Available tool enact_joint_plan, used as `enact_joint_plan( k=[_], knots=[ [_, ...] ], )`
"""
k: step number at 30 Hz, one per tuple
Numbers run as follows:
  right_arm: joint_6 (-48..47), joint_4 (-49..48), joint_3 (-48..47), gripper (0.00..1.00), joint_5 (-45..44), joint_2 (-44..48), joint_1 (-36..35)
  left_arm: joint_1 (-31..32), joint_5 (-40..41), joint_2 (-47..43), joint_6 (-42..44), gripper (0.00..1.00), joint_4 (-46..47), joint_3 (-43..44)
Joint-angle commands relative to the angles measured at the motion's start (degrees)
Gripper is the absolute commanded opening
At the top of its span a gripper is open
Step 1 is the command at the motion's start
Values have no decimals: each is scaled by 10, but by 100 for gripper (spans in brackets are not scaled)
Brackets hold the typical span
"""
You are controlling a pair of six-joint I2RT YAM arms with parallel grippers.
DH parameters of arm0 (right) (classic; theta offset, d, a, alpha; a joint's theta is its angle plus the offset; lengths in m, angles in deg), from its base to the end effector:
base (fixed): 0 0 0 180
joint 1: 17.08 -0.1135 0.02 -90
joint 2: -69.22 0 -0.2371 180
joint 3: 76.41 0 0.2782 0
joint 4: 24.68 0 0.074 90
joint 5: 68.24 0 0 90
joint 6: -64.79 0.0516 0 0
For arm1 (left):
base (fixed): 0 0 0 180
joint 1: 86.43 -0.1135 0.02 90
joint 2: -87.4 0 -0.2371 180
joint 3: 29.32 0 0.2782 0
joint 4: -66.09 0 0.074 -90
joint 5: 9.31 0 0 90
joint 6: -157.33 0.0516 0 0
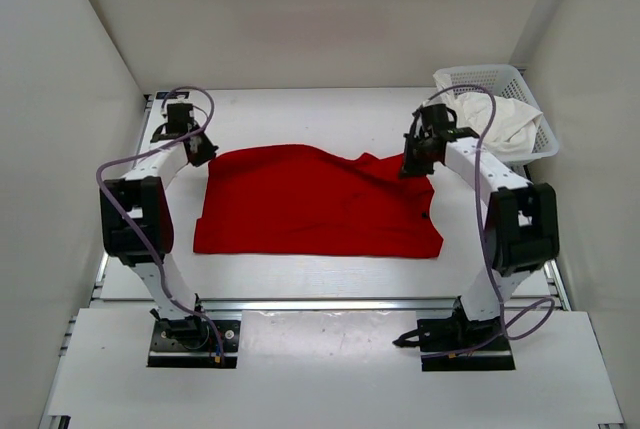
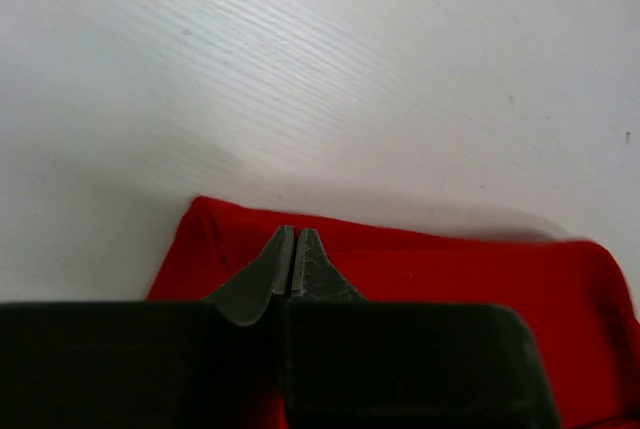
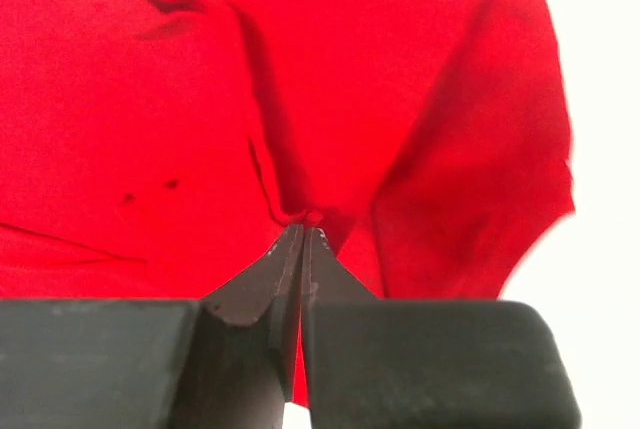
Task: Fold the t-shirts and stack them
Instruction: Grap the side of the flattened tshirt furthest away from the robot with both arms, then fold the other side of the tshirt into a rectangle
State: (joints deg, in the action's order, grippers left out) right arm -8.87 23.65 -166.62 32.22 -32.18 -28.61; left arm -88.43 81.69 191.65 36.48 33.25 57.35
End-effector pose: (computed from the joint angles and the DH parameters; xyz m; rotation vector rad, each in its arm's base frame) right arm 0.3930 0.0897 0.1844 0.0450 2.6398 0.4077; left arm 0.4233 0.0157 0.1625 -0.7033 2.3584 -0.1998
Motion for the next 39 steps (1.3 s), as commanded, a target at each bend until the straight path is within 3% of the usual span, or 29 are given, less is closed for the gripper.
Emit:
enact_joint_plan(
  k=[1,7,19,31,35,39],
  knots=[
    [28,-101,69,0,9,99,17,-26,-3,-54,4,0,5,-27],
    [33,-113,152,0,20,220,39,-34,-5,-92,4,0,4,-59],
    [77,-142,352,0,23,374,57,-42,-7,-149,13,0,11,-128],
    [135,-197,527,0,73,450,99,-54,-16,-156,13,2,-6,-180],
    [142,-201,543,1,66,466,84,-78,-56,-144,-4,13,2,-209],
    [136,-182,546,16,47,493,77,-112,-93,-162,-41,41,24,-231]
  ],
)
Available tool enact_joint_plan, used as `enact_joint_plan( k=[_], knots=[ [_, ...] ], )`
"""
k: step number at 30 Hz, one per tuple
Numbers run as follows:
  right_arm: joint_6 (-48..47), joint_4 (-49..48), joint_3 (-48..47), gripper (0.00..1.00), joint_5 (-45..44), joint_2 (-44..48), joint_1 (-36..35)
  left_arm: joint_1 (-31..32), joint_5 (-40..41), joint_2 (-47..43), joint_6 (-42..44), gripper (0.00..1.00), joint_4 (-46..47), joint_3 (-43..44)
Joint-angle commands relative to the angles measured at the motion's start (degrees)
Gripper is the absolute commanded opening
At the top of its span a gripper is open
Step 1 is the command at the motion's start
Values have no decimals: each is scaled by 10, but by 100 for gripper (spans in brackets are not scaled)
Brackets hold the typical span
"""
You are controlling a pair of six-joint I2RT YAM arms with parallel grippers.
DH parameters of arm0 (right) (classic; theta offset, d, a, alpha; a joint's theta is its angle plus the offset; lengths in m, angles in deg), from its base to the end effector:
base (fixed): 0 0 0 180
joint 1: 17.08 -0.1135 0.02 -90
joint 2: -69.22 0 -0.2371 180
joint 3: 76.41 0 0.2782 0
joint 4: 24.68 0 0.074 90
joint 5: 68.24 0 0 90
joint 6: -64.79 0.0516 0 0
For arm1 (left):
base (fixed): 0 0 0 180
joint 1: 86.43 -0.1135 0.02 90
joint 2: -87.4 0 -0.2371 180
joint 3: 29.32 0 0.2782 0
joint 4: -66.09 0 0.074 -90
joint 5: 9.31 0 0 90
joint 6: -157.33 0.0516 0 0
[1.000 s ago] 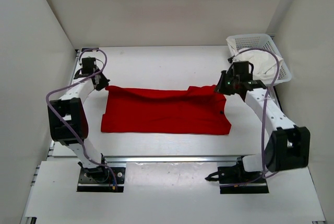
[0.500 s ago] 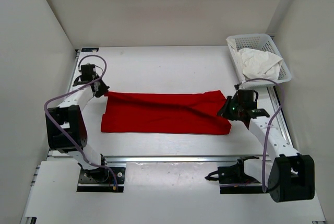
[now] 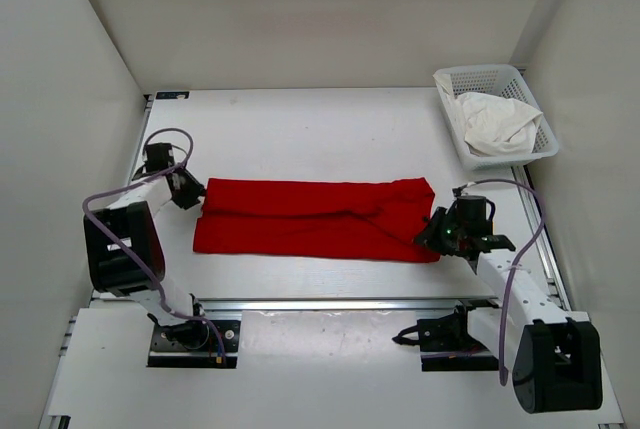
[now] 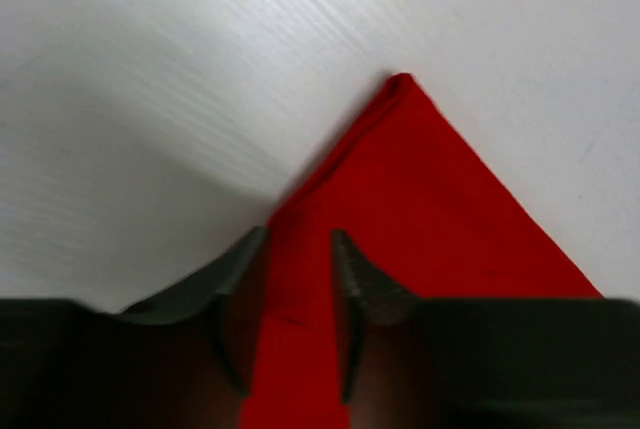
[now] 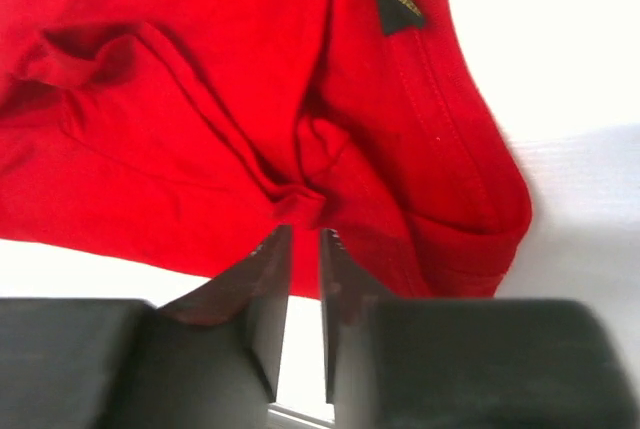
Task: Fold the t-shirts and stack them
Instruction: Fold the other side of the tshirt into a rectangle
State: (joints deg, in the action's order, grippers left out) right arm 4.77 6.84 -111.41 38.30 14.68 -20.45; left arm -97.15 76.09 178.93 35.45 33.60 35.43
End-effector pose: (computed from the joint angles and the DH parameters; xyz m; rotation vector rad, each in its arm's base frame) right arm 0.2210 0.0277 0.1175 0.4513 2.4677 0.6030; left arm 0.3336 0.0590 0.1173 -0.9244 2.4506 -0.2355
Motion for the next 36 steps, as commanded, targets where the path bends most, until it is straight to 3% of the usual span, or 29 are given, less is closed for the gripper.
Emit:
enact_joint_plan(
  k=[1,4,7,8,10,12,14,15,18,25,28,30,36],
  knots=[
    [-5,-5,-18,18,-25,29,-6,-30,-36,-49,-41,45,25,-13],
    [-7,14,-63,29,-63,43,-34,-35,-8,-103,-63,45,46,-32],
    [-7,-10,-94,29,-102,19,-97,-1,17,-141,-66,45,77,-50],
    [-15,-31,-112,25,-104,-11,-119,29,24,-141,-61,43,82,-43],
    [-30,-61,-144,0,-85,-97,-132,75,32,-130,-59,41,85,-33],
    [-46,-111,-174,0,-61,-154,-141,137,23,-117,-63,40,98,-34],
    [-52,-143,-189,7,-45,-205,-139,179,24,-113,-64,39,109,-40],
    [-63,-160,-208,18,-34,-230,-139,205,29,-113,-62,38,112,-43],
    [-77,-185,-231,35,-16,-276,-141,256,28,-120,-57,37,119,-62],
    [-80,-182,-250,42,51,-350,-136,285,10,-140,-64,36,148,-105],
    [-85,-185,-246,40,61,-365,-145,280,-1,-138,-67,37,154,-112],
    [-81,-175,-244,20,73,-358,-151,279,-7,-140,-67,36,159,-119],
    [-66,-147,-205,1,20,-291,-189,282,-17,-138,-75,35,169,-118]
  ],
)
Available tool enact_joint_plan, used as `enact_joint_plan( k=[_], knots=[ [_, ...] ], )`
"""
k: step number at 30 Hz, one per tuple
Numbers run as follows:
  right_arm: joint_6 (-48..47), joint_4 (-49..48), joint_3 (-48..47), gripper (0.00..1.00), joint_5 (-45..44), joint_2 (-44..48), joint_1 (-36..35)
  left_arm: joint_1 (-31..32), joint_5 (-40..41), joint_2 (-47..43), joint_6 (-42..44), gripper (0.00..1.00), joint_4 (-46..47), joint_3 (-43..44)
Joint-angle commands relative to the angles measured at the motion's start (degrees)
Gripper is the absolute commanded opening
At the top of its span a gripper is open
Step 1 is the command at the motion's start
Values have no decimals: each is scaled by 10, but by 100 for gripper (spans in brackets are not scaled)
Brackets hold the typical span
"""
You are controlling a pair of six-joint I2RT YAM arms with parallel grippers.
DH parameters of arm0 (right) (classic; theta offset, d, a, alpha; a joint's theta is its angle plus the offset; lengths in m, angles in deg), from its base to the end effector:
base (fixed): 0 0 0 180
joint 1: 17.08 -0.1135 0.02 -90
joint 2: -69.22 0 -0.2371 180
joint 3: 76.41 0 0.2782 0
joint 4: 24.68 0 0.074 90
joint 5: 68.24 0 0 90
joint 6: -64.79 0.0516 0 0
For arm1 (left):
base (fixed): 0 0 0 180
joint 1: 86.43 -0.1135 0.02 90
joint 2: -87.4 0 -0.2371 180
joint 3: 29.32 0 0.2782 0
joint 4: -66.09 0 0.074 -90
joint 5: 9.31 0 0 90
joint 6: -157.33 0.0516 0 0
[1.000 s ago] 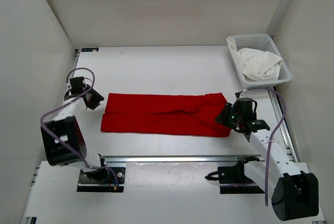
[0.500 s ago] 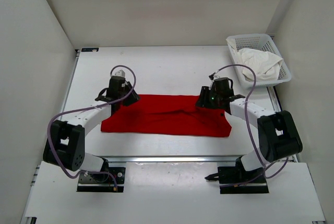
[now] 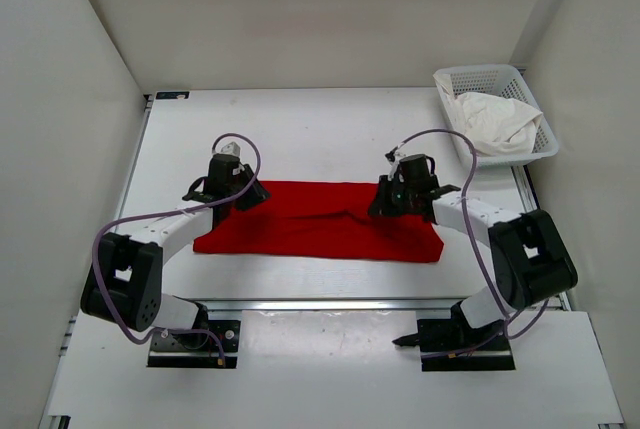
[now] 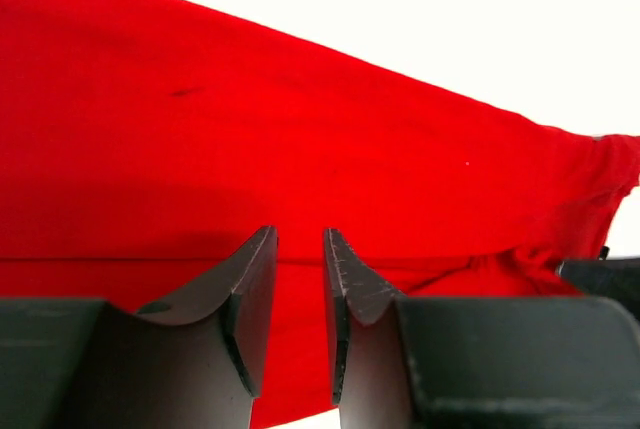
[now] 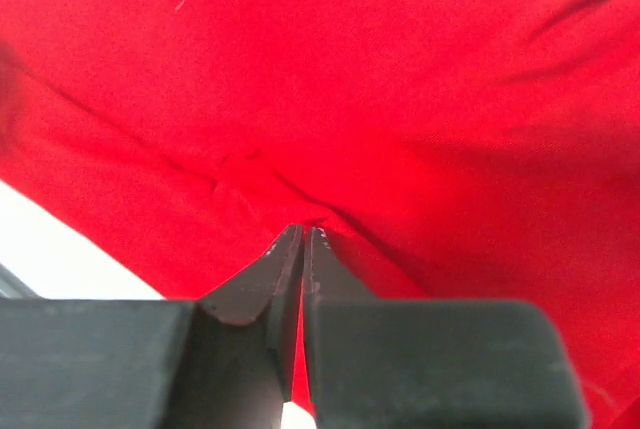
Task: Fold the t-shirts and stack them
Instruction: Fold the other side of the tshirt into a rectangle, then rotate the tshirt 90 degrees
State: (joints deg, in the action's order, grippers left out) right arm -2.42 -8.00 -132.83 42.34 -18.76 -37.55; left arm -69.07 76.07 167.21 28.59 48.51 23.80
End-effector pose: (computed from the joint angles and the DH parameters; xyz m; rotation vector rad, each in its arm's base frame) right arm 0.3030 0.1325 0.1136 -0.1217 2.4874 0.7686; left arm 0.3008 -0.0984 0.1343 -0.4074 2.3794 -0.5646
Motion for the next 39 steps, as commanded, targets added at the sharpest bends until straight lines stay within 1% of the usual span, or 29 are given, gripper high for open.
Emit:
enact_joint_plan(
  k=[1,4,8,12,15,17,19,22,23,24,25,26,27,28,29,32,35,37,39],
  knots=[
    [7,11,9,0,-21,51,-26,1,-12,-23,-8,37,21,2],
    [21,44,5,0,-39,60,-40,4,-21,-23,-12,36,22,6],
    [43,82,0,0,-65,69,-76,5,-24,-28,-20,37,26,9],
    [83,79,8,1,-66,65,-120,3,-30,-25,-27,36,25,16],
    [105,58,24,11,-60,67,-129,7,-31,-21,-27,37,24,34],
    [115,47,34,23,-46,66,-137,6,-32,-19,-27,37,22,42],
    [111,50,28,24,-27,76,-130,2,-38,-18,-32,37,21,45],
    [97,65,22,25,-48,108,-107,6,-26,-12,-30,38,26,49],
    [93,54,27,24,-42,121,-86,13,-25,1,-29,38,32,50],
    [94,38,28,20,-41,127,-60,19,-23,8,-36,37,35,52],
    [89,29,39,15,-43,122,-51,21,-22,24,-35,38,36,55],
    [90,18,39,6,-47,114,-28,21,-21,44,-41,38,42,55],
    [86,15,34,3,-48,95,-2,16,-28,64,-43,37,46,57],
    [84,10,32,2,-54,84,6,15,-41,71,-48,36,44,57],
    [86,0,32,0,-71,70,25,5,-52,82,-62,36,69,46],
    [85,-12,25,0,-80,26,67,-36,-84,97,-83,35,103,0],
    [86,-10,6,0,-101,-20,86,-82,-106,90,-101,36,132,-49],
    [86,0,-20,0,-107,-65,92,-116,-117,87,-114,36,144,-83],
    [78,31,-81,0,-99,-109,97,-153,-134,71,-130,36,161,-110]
  ],
)
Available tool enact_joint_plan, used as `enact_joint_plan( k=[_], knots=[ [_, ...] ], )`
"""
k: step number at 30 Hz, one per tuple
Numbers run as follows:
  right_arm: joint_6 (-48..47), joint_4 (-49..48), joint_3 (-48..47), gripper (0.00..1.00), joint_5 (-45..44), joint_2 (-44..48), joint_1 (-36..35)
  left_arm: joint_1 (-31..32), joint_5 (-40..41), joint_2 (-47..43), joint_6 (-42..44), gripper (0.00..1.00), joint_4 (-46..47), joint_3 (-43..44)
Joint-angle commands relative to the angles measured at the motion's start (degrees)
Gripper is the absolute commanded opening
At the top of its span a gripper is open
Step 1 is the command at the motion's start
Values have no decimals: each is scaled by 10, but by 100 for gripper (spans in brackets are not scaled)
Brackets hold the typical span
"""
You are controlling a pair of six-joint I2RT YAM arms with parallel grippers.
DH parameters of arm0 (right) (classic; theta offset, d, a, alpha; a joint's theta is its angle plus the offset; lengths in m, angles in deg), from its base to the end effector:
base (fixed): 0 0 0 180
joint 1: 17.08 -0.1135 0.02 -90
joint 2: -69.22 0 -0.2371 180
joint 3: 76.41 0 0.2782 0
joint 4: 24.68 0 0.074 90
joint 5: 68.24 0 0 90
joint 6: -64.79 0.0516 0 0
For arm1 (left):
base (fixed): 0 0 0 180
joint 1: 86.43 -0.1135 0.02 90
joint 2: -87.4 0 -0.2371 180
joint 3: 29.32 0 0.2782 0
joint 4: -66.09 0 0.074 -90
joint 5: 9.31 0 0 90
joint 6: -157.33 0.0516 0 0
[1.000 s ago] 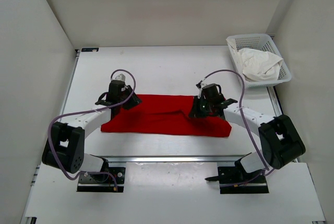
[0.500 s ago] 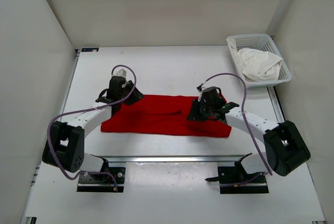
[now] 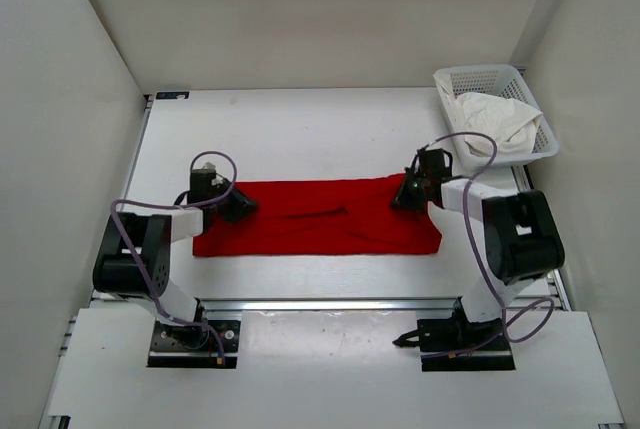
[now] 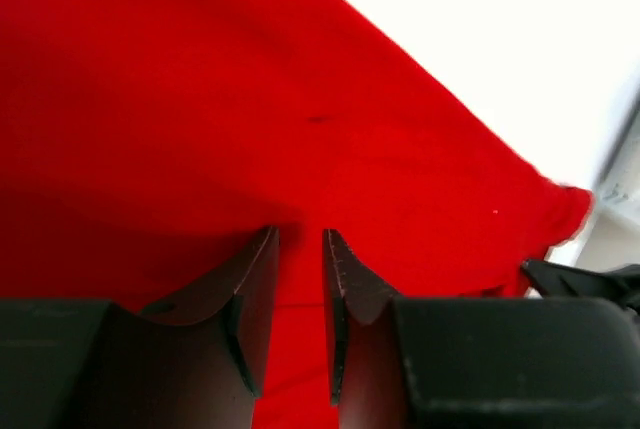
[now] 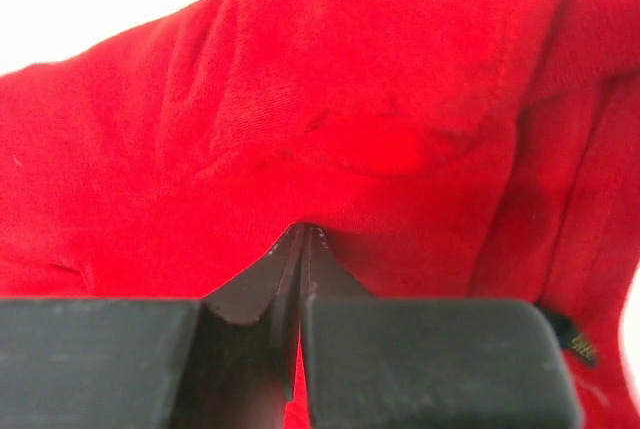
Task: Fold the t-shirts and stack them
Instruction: Rotate the tshirt 90 degrees
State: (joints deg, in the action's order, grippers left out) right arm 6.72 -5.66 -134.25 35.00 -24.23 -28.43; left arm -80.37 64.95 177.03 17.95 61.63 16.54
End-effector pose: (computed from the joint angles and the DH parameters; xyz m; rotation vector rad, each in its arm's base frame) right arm 0.3235 0.0770 0.0869 0.3684 2.5656 0.5840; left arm 0.2986 -0.0458 0.0659 -0.8053 2.3871 -0.7544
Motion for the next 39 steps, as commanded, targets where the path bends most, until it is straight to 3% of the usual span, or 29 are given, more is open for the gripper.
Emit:
enact_joint_plan(
  k=[1,4,6,8,9,11,12,13,14,16,20,23,28,30,33,36,39],
  knots=[
    [-15,19,-85,0,-24,-72,8,-47,-33,-32,-37,36,35,-55],
    [-22,62,-193,0,-2,-166,-7,-61,-42,-91,-35,37,25,-70],
    [-35,104,-331,0,13,-233,-23,-53,-31,-126,-11,38,-4,-56],
    [-53,191,-547,0,48,-365,-29,-27,-9,-180,11,40,-51,-38],
    [-54,213,-610,0,53,-400,-31,-18,10,-194,22,42,-54,-35],
    [-71,341,-835,0,75,-561,-39,9,30,-230,39,43,-93,-22],
    [-70,374,-1023,0,79,-609,-41,15,34,-235,54,43,-117,-17],
    [-53,406,-1151,0,118,-685,-39,21,42,-243,66,43,-123,-10],
    [-25,330,-1092,0,143,-623,-21,33,44,-250,69,43,-134,-8],
    [-30,266,-932,0,159,-544,-19,52,48,-251,85,44,-152,-3],
    [-125,335,-956,0,77,-433,-33,85,63,-244,92,44,-149,-2],
    [-160,353,-910,1,30,-353,-43,96,51,-229,89,43,-139,5],
    [-165,289,-696,0,-28,-247,-55,110,46,-219,102,42,-140,25],
    [-138,216,-531,0,-20,-198,-56,117,47,-214,117,39,-151,35],
    [-119,124,-363,0,-16,-111,-53,139,54,-208,147,40,-181,62],
    [-108,77,-265,0,-8,-67,-34,171,57,-192,168,40,-199,79],
    [-106,81,-234,0,-8,-67,-7,198,53,-183,164,40,-193,79]
  ],
)
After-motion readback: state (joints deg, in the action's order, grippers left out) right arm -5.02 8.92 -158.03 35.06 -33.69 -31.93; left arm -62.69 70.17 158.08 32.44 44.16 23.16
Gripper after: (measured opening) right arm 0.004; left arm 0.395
